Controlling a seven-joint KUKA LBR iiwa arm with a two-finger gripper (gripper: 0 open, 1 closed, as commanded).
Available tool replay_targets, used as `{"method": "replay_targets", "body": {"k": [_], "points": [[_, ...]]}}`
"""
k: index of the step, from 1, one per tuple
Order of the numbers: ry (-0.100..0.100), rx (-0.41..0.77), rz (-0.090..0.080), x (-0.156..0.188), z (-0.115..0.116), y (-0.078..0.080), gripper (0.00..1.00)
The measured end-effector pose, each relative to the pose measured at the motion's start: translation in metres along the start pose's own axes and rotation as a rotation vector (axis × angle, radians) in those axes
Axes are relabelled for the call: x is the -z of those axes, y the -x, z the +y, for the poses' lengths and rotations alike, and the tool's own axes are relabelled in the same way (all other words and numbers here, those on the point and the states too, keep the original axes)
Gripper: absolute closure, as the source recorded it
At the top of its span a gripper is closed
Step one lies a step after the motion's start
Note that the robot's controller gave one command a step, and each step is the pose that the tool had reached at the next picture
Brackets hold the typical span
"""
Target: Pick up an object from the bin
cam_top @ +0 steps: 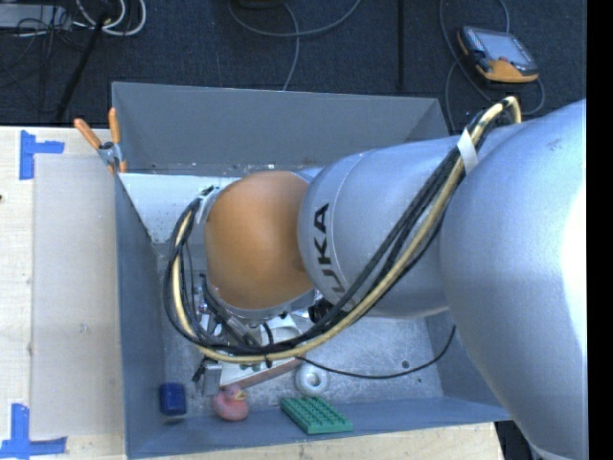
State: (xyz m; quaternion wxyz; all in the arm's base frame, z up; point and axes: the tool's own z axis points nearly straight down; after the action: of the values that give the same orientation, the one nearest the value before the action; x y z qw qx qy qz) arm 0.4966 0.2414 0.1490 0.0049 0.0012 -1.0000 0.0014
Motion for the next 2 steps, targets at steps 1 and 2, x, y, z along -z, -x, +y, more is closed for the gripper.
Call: {"method": "replay_targets", "body": {"k": [1,2], "points": [[0.007,0.442,-0.02,-0.0765,-0.0493,0.0585,0.0],[0.004,0.439,-0.014,-0.0751,-0.0475,0.0593,0.0]]}}
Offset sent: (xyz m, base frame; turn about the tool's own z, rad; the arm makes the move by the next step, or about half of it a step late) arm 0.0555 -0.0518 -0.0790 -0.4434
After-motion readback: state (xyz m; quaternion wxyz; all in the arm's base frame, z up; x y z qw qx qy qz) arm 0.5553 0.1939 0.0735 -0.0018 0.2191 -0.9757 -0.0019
